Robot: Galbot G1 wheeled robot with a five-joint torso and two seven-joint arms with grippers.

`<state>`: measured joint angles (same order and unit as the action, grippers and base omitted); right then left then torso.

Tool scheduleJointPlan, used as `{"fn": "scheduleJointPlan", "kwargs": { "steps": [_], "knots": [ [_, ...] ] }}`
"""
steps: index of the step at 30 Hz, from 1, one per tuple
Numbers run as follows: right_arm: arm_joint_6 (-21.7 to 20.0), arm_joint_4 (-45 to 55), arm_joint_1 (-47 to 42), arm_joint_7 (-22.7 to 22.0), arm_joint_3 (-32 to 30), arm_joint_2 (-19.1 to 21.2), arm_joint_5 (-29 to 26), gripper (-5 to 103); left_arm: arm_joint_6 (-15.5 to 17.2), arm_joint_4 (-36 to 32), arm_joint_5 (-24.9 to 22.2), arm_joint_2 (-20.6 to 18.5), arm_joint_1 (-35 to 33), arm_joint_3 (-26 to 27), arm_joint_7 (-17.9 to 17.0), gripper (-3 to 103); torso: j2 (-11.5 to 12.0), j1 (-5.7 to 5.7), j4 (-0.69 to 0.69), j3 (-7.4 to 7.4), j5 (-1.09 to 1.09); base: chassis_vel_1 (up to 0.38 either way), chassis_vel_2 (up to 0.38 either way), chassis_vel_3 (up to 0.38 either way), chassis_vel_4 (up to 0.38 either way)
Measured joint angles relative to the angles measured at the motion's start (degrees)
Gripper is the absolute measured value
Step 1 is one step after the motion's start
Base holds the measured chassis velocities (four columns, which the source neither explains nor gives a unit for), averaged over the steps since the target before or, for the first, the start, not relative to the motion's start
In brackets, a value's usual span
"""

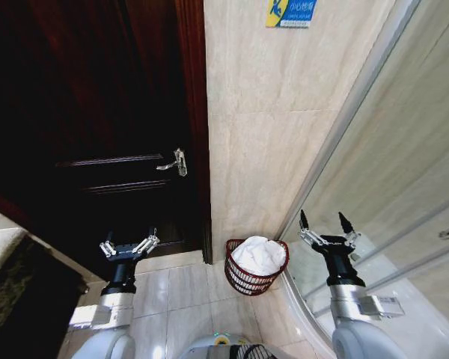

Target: Discard the used towel into the hamper.

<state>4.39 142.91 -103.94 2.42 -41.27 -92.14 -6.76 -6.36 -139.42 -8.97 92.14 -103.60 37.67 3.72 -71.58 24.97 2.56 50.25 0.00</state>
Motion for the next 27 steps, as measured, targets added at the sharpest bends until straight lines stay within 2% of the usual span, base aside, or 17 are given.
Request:
{"fn": "scheduleJointPlan", "kwargs": {
  "steps": [27],
  "knots": [
    [0.0,0.0,0.0,0.0,0.0,0.0,0.0,100,0.0,0.0,0.0,0.0,0.0,0.0,0.0,100,0.0,0.00,0.00,0.00,0.00,0.000,0.000,0.000,0.000]
  ]
}}
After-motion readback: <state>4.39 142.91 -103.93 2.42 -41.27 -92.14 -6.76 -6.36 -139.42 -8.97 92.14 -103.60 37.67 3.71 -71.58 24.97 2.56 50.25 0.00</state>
